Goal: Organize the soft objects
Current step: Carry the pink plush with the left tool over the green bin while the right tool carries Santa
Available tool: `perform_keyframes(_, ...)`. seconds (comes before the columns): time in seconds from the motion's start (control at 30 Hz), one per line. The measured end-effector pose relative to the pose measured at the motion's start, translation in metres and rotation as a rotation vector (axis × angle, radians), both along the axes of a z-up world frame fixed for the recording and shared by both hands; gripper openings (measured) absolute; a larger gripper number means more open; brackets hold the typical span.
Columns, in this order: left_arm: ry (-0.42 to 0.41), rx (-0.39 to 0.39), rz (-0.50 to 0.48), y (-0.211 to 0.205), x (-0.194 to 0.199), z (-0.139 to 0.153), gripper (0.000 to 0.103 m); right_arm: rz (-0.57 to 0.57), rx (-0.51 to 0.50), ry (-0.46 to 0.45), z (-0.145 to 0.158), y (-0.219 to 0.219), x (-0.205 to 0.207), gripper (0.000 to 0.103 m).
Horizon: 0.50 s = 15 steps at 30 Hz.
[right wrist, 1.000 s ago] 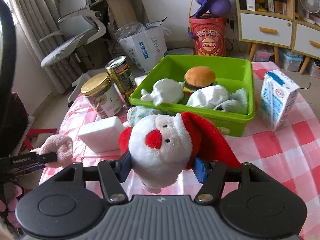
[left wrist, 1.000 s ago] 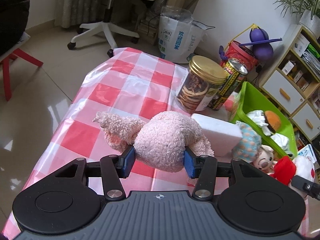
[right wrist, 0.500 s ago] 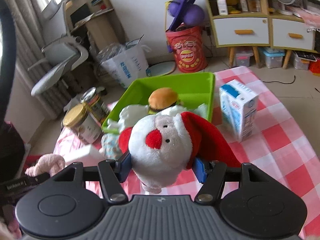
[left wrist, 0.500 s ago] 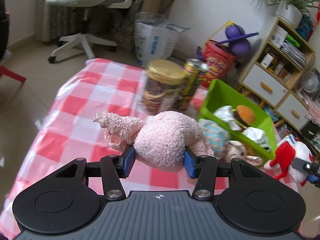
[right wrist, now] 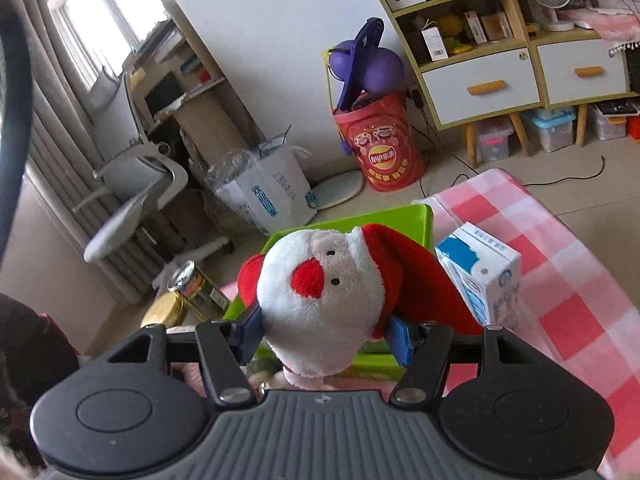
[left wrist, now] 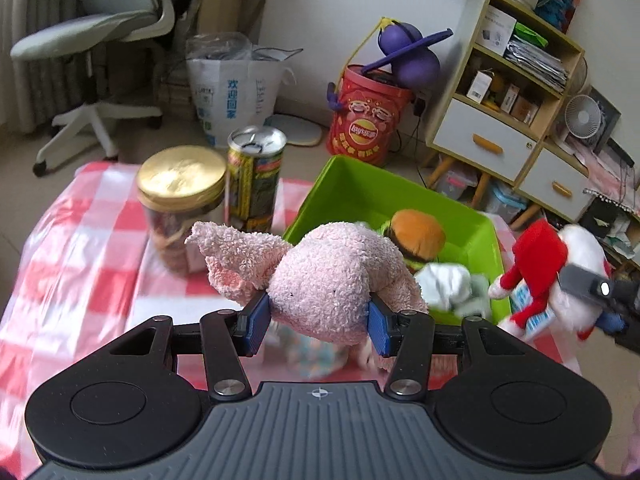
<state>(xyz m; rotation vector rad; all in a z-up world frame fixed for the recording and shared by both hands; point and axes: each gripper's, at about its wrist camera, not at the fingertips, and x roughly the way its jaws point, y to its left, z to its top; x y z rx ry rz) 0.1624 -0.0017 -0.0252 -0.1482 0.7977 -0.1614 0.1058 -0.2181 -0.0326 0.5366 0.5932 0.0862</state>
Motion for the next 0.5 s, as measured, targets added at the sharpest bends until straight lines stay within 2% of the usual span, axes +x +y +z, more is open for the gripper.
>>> perform_keyframes(0.3, -0.052, 0.023, 0.008, -0.028, 0.046, -0.003, 0.051, -0.052, -0.057, -0.042, -0.013, 0.003, 0.023, 0.046)
perform_keyframes(0.5, -0.073, 0.065, -0.029, -0.052, 0.077, -0.011, 0.052, -0.084, -0.186, -0.052, -0.016, 0.016, 0.036, 0.046)
